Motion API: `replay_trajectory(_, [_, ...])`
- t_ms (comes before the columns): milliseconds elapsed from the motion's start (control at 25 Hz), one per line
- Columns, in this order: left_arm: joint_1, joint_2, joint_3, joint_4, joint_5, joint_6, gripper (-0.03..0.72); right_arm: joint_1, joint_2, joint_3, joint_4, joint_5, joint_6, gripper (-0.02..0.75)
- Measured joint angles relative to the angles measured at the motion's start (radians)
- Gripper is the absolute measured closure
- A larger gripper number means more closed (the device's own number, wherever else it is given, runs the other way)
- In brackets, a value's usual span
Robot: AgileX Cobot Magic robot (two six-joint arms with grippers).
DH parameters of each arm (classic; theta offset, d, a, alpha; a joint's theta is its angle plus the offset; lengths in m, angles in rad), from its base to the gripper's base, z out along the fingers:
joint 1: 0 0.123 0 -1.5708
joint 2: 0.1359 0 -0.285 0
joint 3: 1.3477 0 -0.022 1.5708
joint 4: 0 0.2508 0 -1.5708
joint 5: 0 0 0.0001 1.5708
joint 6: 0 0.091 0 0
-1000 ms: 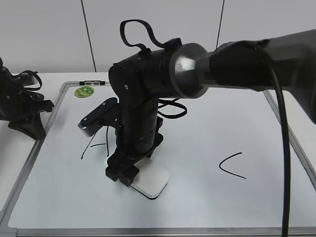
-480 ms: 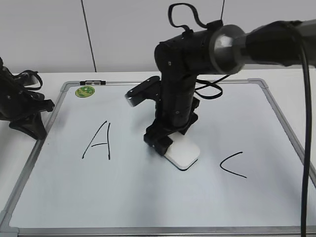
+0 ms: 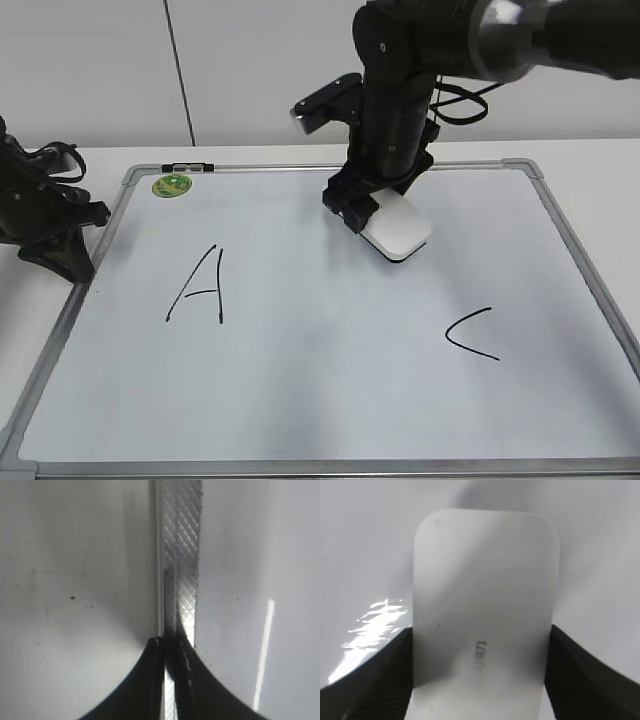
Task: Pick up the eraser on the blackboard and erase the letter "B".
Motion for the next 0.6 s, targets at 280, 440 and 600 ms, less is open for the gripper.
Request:
replay_trajectory(280, [0.000,0.000,0.000,0.000,0.000,0.000,0.662,-0.099,-0.024,-0.016,0.031,0.070,0.000,0.203])
replay_trajectory(440, [0.000,0.000,0.000,0.000,0.000,0.000,0.662,-0.181,-0.026,-0.016,0.059,0.097,0.011,0.203])
replay_trajectory(600, [0.000,0.000,0.000,0.000,0.000,0.000,0.662,-0.267,-0.026,-0.016,0.073,0.103,0.044,0.203])
